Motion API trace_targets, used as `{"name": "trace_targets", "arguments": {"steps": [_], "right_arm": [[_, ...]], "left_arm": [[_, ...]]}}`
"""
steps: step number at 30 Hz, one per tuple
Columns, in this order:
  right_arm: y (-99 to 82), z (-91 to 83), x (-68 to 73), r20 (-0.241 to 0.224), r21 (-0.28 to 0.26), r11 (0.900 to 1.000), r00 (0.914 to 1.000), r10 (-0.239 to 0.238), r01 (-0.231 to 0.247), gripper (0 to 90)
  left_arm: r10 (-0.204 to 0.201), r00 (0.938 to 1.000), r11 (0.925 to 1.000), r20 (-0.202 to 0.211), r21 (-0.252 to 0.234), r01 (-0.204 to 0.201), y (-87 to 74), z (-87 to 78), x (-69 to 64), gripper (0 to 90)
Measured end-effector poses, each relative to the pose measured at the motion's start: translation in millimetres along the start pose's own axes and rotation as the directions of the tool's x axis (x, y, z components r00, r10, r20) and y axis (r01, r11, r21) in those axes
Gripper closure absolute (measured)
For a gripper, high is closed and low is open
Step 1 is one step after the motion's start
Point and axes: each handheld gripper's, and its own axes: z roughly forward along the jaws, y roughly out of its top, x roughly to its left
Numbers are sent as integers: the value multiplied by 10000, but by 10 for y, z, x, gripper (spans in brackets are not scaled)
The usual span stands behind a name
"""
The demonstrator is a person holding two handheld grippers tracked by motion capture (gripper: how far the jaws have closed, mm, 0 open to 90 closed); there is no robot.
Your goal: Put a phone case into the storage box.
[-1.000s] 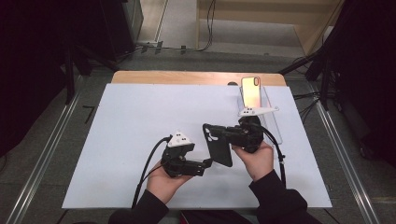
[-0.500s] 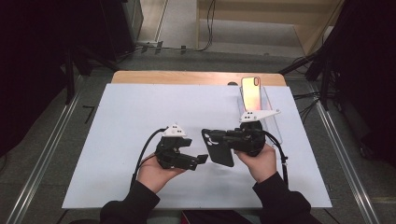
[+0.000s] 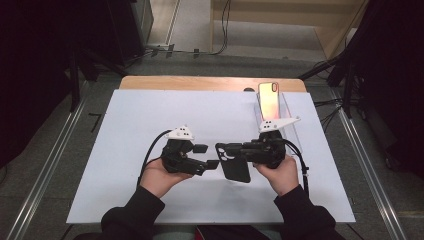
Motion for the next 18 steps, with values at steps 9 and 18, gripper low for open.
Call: {"name": "trace_targets", "arguments": {"steps": [9, 18], "right_arm": [[-4, 39, -16, -704, 10, 9999, 9974, 161, -161, 781], [3, 97, 0, -1388, 17, 9998, 9901, 210, -210, 782]], "left_arm": [[388, 9973, 9992, 622, 88, -394, 28, -40, 49, 382], [512, 9881, 9987, 1453, 5, -518, 46, 16, 101, 484]]}}
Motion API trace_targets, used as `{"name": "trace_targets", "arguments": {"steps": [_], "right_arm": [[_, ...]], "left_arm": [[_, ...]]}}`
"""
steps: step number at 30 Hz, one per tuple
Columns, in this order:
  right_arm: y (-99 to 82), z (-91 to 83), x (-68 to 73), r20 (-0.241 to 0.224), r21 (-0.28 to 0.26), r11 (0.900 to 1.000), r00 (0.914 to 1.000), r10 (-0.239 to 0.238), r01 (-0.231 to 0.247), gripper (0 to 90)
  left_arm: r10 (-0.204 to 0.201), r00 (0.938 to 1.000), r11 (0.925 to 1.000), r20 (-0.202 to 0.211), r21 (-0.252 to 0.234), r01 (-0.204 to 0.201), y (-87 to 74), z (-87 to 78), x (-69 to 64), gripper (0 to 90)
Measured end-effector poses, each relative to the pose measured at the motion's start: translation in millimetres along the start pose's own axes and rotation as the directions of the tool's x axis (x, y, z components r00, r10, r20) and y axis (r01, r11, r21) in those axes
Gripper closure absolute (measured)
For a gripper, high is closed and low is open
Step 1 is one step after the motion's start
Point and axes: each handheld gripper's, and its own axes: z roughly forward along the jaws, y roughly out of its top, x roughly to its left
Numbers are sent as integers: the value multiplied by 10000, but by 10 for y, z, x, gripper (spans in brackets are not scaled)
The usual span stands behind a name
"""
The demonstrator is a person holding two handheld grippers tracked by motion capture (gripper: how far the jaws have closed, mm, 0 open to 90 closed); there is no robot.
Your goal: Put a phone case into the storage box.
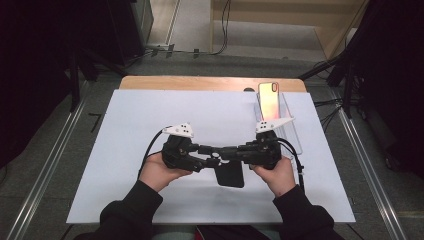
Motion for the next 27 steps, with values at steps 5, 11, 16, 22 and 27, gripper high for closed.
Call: {"name": "trace_targets", "arguments": {"steps": [5, 11, 16, 22, 27], "right_arm": [[-1, 20, -5, -258, -50, 10000, 9996, 84, -86, 781], [3, 3, -16, -508, -198, 9998, 9987, 31, -41, 739], [11, -2, -9, -208, -115, 9999, 9997, -105, 103, 681], [39, 9, 7, 351, 13, 9999, 9993, 108, -108, 522], [40, -41, 20, 1058, -582, 9981, 9943, -127, 189, 357]], "left_arm": [[199, 9987, 9998, 475, -19, -198, -11, -18, 8, 681], [932, 9930, 9951, 726, 250, -953, 18, -48, -31, 772], [559, 9941, 9975, 931, 370, -596, 29, -37, -14, 778], [406, 9976, 9967, 565, 673, -444, 39, -62, -21, 777], [-63, 9998, 9981, 213, 610, 50, 36, -121, 27, 775]]}}
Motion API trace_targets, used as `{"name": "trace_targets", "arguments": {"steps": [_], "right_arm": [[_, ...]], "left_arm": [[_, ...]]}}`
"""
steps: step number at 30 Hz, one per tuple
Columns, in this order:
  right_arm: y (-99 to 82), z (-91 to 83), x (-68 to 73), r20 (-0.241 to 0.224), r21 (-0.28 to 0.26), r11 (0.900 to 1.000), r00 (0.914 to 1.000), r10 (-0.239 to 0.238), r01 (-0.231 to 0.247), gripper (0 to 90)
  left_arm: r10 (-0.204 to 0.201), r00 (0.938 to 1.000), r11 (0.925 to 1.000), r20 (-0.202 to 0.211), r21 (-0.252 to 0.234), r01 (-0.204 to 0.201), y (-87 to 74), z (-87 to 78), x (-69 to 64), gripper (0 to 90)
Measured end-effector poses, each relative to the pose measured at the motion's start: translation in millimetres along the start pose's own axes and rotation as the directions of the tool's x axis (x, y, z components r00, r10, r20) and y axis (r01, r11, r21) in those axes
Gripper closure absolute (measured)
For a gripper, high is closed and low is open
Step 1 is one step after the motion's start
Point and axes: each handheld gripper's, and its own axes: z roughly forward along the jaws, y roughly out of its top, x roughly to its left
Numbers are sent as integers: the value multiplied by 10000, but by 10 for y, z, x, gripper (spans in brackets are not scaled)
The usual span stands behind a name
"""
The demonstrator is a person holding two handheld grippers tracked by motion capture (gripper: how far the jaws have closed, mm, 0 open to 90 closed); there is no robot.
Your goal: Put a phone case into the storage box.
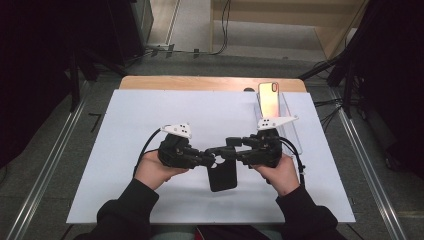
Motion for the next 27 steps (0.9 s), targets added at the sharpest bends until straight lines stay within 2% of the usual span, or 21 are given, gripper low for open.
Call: {"name": "trace_targets", "arguments": {"steps": [2, 4, 6, 8, 11, 13, 15, 17, 19, 20, 22, 26, 27], "right_arm": [[-6, -20, 6, 432, -195, 9996, 9988, -217, 226, 257], [-20, -22, 6, 756, -214, 9989, 9963, -404, 422, 228], [-38, -12, 2, 959, -177, 9988, 9945, -427, 446, 159], [-65, 4, 5, 1250, -190, 9978, 9903, -606, 635, 135], [-89, 29, 2, 1283, 76, 9988, 9905, -485, 479, 84], [-116, 44, -5, 1360, -204, 9983, 9894, -510, 543, 0], [-133, 58, 1, 1654, -309, 9979, 9849, -511, 570, 0], [-151, 86, 8, 1594, -163, 9991, 9865, -371, 402, 0], [-162, 106, 23, 1840, 2, 9994, 9824, -329, 335, 0], [-174, 123, 34, 1765, 45, 9994, 9837, -356, 354, 0], [-204, 135, 51, 1730, -61, 9987, 9837, -496, 514, 68], [-249, 185, 81, 2239, -68, 9989, 9736, -440, 467, 69], [-258, 199, 89, 2357, -73, 9986, 9706, -491, 523, 68]], "left_arm": [[-274, 9994, 9996, -199, -96, 272, 9, -35, 14, 775], [-640, 9968, 9980, -480, -29, 639, 24, -54, 13, 774], [-934, 9910, 9956, -961, -83, 930, 42, -65, -1, 773], [-1192, 9865, 9929, -1122, -148, 1183, 52, -76, -3, 773], [-1523, 9781, 9883, -1418, -275, 1499, 64, -84, -9, 773], [-1675, 9738, 9858, -1536, -316, 1646, 69, -96, -11, 773], [-1783, 9703, 9839, -1636, -397, 1741, 77, -103, -24, 773], [-1821, 9654, 9831, -1869, -531, 1752, 88, -110, -56, 773], [-1813, 9609, 9831, -2094, -650, 1713, 102, -115, -95, 773], [-1842, 9594, 9825, -2135, -685, 1734, 106, -112, -102, 773], [-1925, 9530, 9810, -2340, -693, 1811, 114, -107, -118, 773], [-2324, 9407, 9724, -2471, -810, 2189, 119, -97, -124, 772], [-2344, 9394, 9720, -2502, -786, 2216, 121, -96, -126, 772]]}}
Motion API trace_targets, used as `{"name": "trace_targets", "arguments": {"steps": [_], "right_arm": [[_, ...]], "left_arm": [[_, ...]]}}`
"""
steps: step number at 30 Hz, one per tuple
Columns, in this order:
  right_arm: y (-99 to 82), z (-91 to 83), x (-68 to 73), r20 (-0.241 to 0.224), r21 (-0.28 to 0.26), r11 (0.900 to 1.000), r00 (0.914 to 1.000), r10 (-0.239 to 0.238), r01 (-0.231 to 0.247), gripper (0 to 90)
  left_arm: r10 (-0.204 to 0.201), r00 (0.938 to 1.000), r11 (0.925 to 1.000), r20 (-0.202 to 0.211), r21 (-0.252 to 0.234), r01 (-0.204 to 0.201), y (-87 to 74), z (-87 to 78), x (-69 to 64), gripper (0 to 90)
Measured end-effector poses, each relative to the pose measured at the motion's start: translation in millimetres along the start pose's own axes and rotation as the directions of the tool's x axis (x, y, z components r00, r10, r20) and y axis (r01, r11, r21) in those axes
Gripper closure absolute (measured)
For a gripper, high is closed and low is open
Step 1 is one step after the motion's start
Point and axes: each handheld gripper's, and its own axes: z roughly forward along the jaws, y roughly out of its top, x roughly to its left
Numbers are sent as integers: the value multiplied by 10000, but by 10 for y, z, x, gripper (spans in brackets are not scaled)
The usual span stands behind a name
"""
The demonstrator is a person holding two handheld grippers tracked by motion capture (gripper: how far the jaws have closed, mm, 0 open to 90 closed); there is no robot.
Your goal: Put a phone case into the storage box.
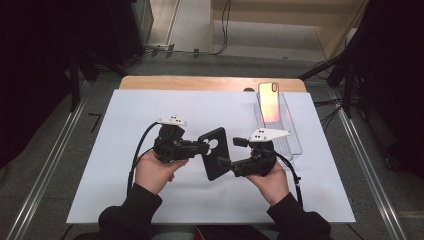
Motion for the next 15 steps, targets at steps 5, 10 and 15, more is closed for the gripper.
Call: {"name": "trace_targets", "arguments": {"steps": [5, 10, 15], "right_arm": [[-23, 43, 31, 194, 33, 10000, 9998, 41, -42, 69], [-66, 146, 88, 705, 291, 9996, 9975, 43, -63, 69], [-65, 229, 162, 1281, 393, 9992, 9918, -33, -17, 69]], "left_arm": [[-57, 9997, 9999, -218, 132, 60, -3, 34, -51, 772], [-167, 9996, 9996, -241, 210, 172, -7, 75, -94, 772], [-200, 9996, 9996, -216, 191, 204, -9, 96, -132, 772]]}}
